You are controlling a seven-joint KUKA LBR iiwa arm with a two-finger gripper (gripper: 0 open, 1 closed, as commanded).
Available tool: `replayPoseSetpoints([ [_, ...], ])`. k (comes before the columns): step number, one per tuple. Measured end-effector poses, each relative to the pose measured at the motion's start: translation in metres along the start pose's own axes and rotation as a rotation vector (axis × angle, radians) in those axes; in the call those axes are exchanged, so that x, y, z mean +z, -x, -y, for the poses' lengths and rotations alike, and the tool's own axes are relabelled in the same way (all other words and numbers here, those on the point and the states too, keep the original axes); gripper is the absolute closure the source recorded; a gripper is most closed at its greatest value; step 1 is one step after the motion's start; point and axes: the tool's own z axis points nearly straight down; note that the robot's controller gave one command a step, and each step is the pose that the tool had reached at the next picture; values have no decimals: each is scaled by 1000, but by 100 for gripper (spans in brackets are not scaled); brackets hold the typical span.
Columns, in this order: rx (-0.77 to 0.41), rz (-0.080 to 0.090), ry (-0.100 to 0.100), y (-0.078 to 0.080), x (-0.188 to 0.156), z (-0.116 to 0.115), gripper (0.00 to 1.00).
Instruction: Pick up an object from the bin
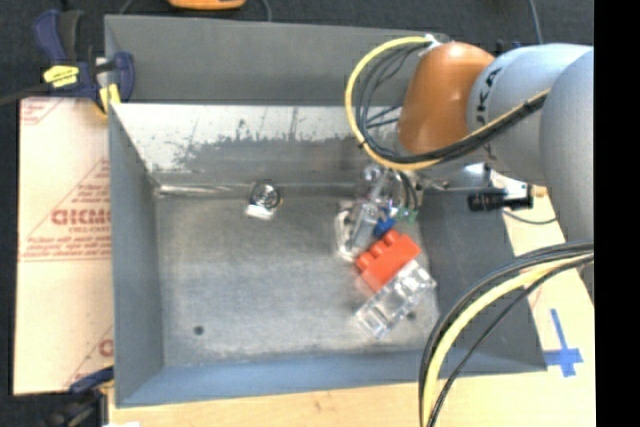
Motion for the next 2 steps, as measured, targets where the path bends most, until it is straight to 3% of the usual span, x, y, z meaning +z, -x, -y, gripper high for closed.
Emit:
replayPoseSetpoints([
  [1, 256, 1, 0, 6, 1, -1, 0],
  [2, 381, -7, -1, 5, 31, -7, 0],
])
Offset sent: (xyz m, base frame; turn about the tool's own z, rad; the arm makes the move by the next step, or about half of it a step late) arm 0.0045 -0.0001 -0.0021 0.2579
